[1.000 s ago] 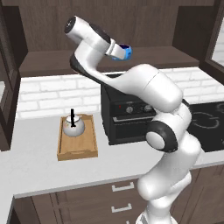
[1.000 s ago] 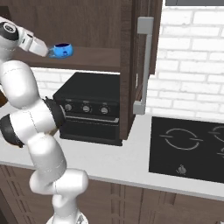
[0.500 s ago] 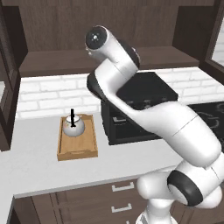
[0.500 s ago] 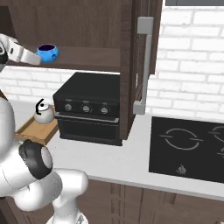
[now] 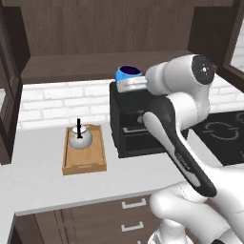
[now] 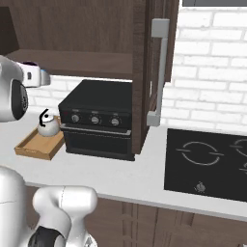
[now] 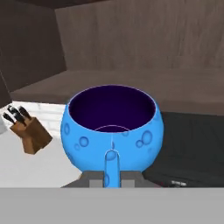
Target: Pick the kettle from the counter and place it on the tray. Then pick the mug from the cabinet and place it on the tray. Then close the cabinet doors.
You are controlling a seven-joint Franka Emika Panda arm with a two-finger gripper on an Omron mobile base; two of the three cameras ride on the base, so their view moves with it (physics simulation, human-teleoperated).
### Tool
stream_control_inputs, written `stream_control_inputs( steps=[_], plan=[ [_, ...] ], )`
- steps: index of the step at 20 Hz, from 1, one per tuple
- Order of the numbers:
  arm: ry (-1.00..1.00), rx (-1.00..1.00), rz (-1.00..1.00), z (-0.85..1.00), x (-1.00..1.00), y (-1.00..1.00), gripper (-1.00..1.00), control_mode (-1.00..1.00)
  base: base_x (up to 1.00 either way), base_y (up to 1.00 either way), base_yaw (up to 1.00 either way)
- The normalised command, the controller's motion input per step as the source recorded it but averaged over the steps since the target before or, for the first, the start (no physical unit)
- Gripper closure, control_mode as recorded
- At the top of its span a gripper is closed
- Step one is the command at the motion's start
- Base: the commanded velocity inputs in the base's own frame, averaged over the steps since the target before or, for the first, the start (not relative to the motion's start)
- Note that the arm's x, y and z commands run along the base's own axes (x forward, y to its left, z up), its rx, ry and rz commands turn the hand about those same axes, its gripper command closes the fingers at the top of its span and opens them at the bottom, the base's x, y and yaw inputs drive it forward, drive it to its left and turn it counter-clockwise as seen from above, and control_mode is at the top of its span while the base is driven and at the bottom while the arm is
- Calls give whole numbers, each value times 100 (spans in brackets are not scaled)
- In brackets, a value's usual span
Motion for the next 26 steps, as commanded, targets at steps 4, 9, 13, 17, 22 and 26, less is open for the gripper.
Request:
stream_control_inputs(
  steps=[4,9,13,17,22,26],
  plan=[
    [-5,-7,82,0,-100,0,100,-100,0,0,0],
    [-6,-3,65,-1,-90,0,100,-100,0,0,0],
    [0,0,7,-3,-5,0,100,-100,0,0,0],
    [0,0,0,-11,0,0,100,-100,0,0,0],
    [0,-4,0,-75,0,0,100,-100,0,0,0],
    [0,-18,0,-97,0,4,100,-100,0,0,0]
  ],
)
